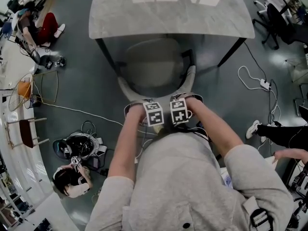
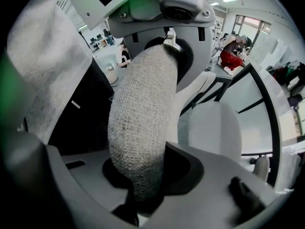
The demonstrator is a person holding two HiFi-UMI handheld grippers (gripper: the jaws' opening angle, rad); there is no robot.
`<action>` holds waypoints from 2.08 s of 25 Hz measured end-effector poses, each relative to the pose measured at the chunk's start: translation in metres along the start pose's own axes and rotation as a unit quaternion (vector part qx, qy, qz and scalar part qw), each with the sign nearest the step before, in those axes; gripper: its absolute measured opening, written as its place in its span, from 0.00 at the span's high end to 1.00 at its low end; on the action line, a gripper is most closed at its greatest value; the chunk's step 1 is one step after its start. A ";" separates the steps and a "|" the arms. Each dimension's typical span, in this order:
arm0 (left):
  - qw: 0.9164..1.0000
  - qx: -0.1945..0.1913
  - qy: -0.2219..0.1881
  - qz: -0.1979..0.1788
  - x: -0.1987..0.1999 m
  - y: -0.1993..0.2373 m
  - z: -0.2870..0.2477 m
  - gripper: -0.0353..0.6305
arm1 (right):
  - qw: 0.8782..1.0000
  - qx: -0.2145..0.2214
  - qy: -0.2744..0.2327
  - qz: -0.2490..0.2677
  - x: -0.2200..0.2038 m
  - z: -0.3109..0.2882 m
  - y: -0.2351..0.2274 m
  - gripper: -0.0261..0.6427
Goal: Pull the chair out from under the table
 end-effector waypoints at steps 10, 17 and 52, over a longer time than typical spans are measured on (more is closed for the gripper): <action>1.000 0.000 0.002 -0.010 0.000 -0.027 -0.006 0.74 | 1.000 -0.004 -0.001 -0.009 0.005 -0.006 0.028 0.80; 1.000 -0.001 0.004 -0.015 -0.002 -0.052 -0.012 0.74 | 1.000 -0.004 -0.001 -0.015 0.012 -0.012 0.053 0.80; 1.000 -0.007 0.007 -0.029 0.000 -0.125 -0.027 0.74 | 1.000 -0.008 0.004 -0.030 0.025 -0.022 0.126 0.80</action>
Point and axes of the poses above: the fingertips, and each gripper's own axes: z backward along the fingers, y to its left, x out of its top, the point moved 2 cm from there along z, backward along the fingers
